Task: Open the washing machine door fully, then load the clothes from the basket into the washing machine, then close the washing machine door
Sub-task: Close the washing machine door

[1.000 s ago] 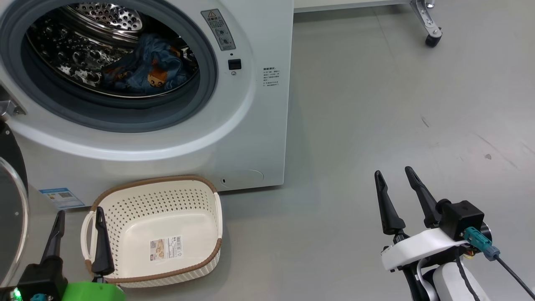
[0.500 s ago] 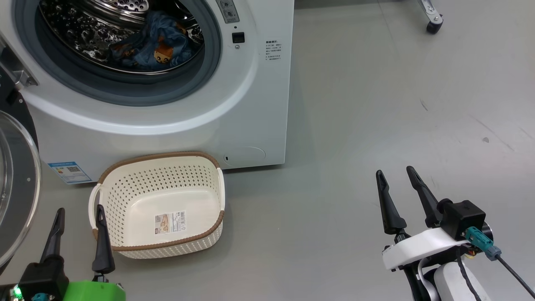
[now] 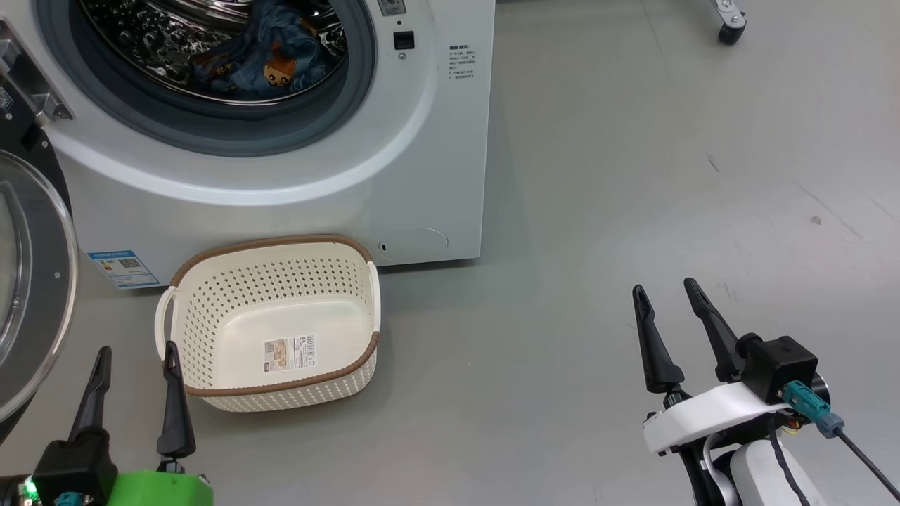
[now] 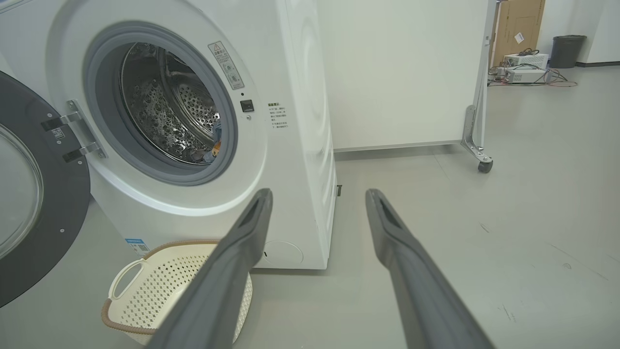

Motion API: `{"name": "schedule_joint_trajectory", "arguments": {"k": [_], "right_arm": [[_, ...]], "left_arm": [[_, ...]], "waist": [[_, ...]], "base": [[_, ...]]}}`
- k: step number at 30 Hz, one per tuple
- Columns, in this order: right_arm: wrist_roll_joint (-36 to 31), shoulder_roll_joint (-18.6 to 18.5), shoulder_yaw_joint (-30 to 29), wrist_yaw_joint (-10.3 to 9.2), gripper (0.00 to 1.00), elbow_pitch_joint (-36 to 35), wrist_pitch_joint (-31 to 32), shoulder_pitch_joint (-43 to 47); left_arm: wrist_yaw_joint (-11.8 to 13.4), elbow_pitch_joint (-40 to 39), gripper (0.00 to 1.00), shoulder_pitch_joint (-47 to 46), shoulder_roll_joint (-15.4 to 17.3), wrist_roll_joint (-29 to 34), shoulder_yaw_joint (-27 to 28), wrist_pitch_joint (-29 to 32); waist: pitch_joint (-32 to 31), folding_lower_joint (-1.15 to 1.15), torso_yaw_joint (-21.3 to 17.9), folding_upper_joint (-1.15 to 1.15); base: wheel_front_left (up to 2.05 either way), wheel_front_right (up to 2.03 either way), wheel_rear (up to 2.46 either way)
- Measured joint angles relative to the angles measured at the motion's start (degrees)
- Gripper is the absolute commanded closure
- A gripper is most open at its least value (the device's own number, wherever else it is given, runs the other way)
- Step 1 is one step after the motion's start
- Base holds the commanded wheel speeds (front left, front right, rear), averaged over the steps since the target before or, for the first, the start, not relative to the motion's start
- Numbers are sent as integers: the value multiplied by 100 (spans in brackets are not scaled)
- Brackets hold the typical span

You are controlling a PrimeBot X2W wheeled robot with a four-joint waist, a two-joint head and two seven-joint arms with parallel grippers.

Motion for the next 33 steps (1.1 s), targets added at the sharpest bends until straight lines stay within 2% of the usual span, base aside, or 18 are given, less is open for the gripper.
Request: {"name": "schedule_joint_trajectory", "arguments": {"k": [21, 33], "right_arm": [[-38, -9, -9, 0, 0, -4, 0, -1], [-85, -66, -82, 0, 0, -47, 0, 6]], "left_arm": [[0, 9, 0, -1, -8, -1, -12, 0], [0, 49, 0, -5, -15, -1, -85, 0]], "waist": [[-4, 0, 128, 0], [-57, 0, 425, 0]], "base": [[-2, 2, 0], [0, 0, 0]]}}
